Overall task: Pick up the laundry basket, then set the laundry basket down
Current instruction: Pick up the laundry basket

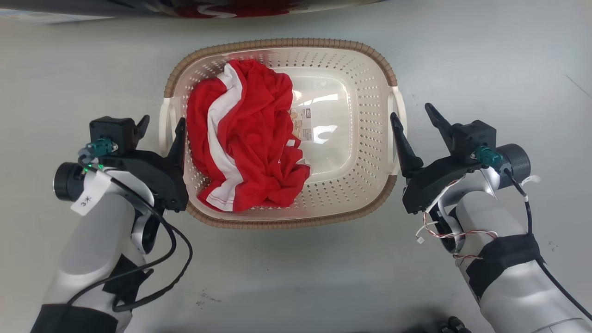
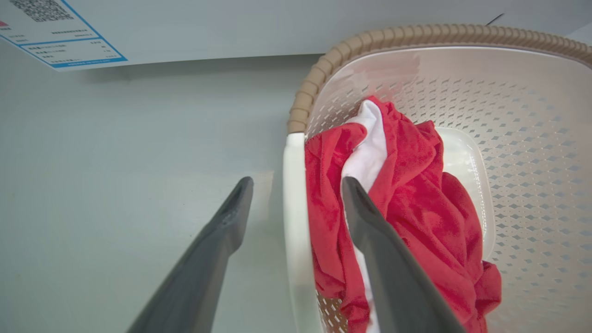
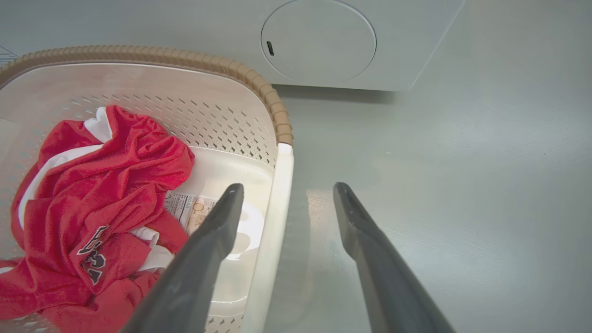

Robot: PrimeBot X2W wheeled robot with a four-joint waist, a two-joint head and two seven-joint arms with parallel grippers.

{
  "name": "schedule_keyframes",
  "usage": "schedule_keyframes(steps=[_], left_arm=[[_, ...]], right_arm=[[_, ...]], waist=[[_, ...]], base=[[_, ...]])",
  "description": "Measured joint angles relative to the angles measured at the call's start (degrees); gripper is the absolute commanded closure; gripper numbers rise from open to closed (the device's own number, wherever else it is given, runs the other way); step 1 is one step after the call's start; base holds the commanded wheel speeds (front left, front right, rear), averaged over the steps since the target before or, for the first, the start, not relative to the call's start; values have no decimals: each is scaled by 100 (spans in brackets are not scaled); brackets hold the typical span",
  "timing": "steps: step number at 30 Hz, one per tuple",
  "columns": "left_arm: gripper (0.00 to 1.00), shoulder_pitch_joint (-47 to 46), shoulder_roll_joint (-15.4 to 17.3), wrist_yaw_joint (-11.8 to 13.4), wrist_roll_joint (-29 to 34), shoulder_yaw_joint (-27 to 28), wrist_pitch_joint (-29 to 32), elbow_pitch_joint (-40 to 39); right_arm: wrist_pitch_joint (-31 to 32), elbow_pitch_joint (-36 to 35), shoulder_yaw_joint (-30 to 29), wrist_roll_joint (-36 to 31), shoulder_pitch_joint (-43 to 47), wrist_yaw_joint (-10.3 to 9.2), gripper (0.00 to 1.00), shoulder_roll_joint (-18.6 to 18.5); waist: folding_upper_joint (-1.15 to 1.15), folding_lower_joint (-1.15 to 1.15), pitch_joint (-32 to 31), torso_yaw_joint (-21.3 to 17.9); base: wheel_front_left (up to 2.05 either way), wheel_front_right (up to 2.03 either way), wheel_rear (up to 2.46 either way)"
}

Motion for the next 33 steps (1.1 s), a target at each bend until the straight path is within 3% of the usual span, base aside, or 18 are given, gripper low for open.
schedule_keyframes(steps=[13, 14, 15, 16, 33], left_arm=[[0, -477, 8, -194, -93, -65, 14, 654], [22, -508, 3, -229, -99, -69, 41, 708], [100, -533, -10, -229, -115, -67, 48, 756], [100, -559, -26, -232, -136, -66, 57, 811], [100, -869, -398, -325, -277, -148, 201, 1638]], right_arm=[[-105, 515, 176, 0, -277, 74, 0, 83], [-107, 556, 193, 0, -299, 88, 0, 87], [-121, 589, 209, 0, -321, 102, 71, 88], [-122, 614, 218, 0, -343, 109, 100, 90], [-194, 1355, 278, 108, -582, 327, 100, 164]], waist=[[0, -1, 318, -48], [0, -1, 326, -49], [0, -1, 331, -47], [0, -1, 333, -45], [-1, -1, 122, 43]], base=[[0, 0, 0], [0, 0, 0], [0, 0, 0], [0, 0, 0], [0, 0, 0]])
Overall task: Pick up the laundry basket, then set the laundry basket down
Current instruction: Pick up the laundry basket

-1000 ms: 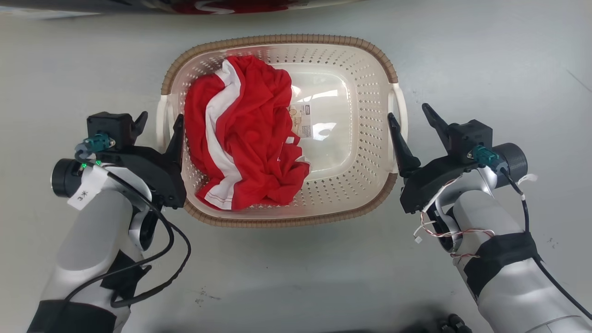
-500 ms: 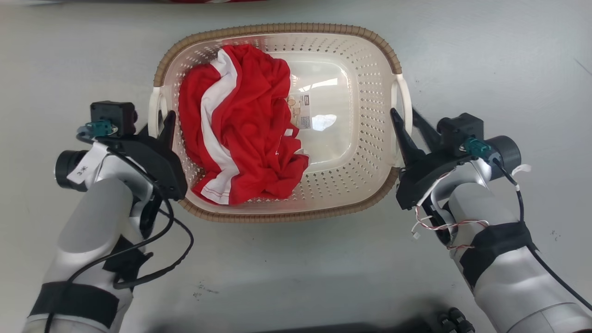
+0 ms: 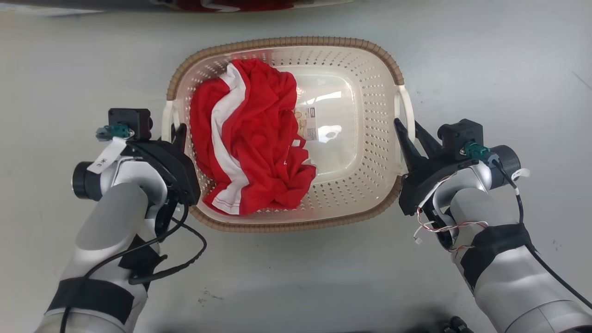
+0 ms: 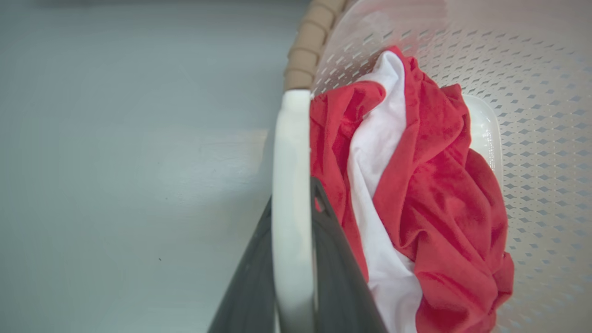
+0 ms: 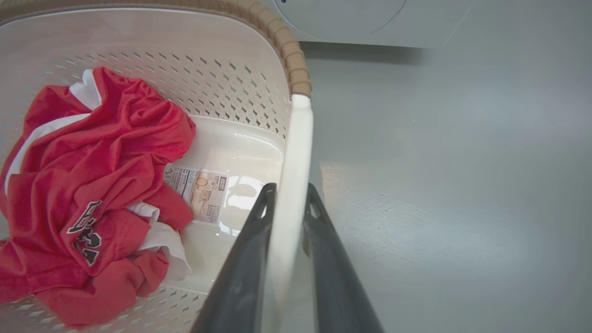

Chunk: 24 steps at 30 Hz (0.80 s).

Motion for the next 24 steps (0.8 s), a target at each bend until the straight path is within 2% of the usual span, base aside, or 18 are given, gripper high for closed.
schedule_keyframes(steps=[12, 24], left_arm=[[100, -75, -256, -9, -259, -1, 203, 536], [100, -15, -375, -53, -410, -9, 566, 977]], right_arm=[[188, 648, 91, 23, -227, 180, 100, -78], [532, 1174, 323, 114, -211, 246, 100, 1]], waist=[[0, 0, -552, 81], [0, 0, -1259, 209]], base=[[0, 0, 0], [0, 0, 0]])
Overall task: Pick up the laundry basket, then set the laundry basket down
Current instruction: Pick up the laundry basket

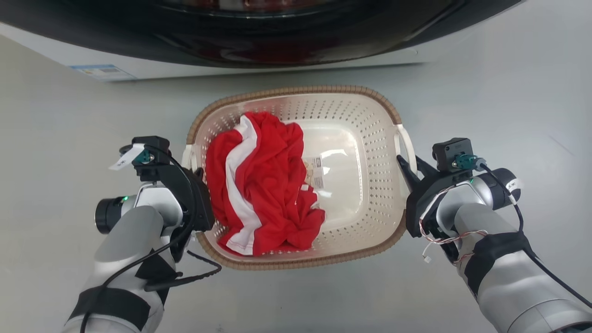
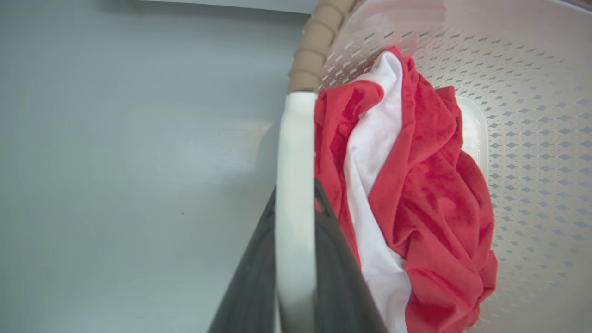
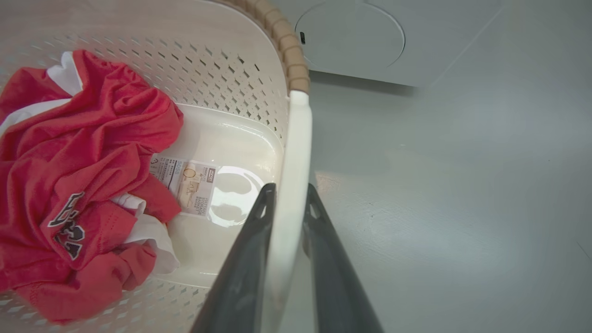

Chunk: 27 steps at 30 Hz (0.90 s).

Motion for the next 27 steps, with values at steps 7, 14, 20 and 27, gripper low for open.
schedule_keyframes(steps=[7, 14, 20, 27], left_arm=[[100, 157, -42, -1, -199, 2, 219, 125], [100, 394, -59, -2, -305, -5, 500, 192], [100, 537, -67, -2, -359, -42, 812, 236], [100, 615, -66, -2, -536, -90, 1132, 252]], right_arm=[[131, 178, 163, 69, 119, 24, 100, 22], [283, 267, 344, 292, 325, 24, 100, 62], [474, 311, 444, 456, 473, 29, 100, 76], [687, 327, 541, 708, 584, 30, 100, 83]], waist=[[0, 0, -448, 39], [0, -1, -914, 63], [0, -1, -1326, 70], [-1, -1, -1735, 78]], base=[[0, 0, 0], [0, 0, 0], [0, 0, 0], [0, 0, 0]])
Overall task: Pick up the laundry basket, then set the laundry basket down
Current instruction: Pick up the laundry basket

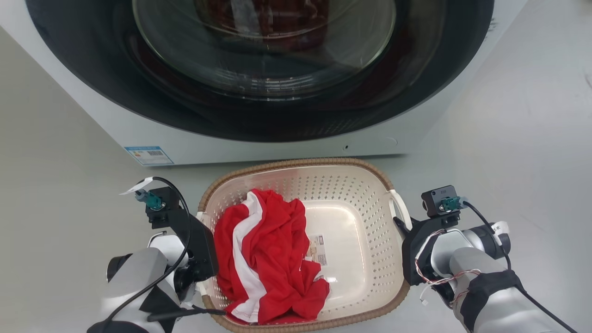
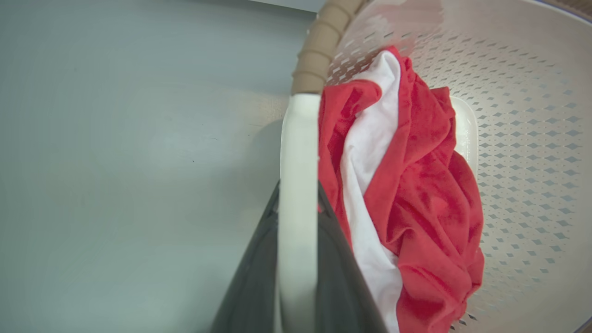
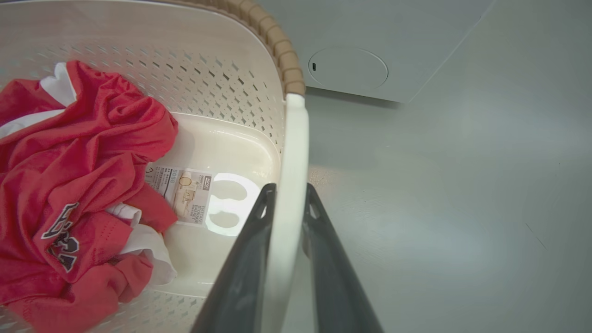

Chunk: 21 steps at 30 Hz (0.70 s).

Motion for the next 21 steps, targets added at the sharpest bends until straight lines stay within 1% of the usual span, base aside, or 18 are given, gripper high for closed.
schedule_keyframes(steps=[15, 21], left_arm=[[100, 154, 48, 1, -171, -69, 873, 59], [100, 210, 79, 1, -227, -75, 1116, 64]], right_arm=[[615, -51, 169, 682, 320, 0, 100, 27], [906, -80, 223, 958, 418, 1, 100, 41]], waist=[[1, 1, -891, -5], [1, 1, -1180, -28]], base=[[0, 0, 0], [0, 0, 0]])
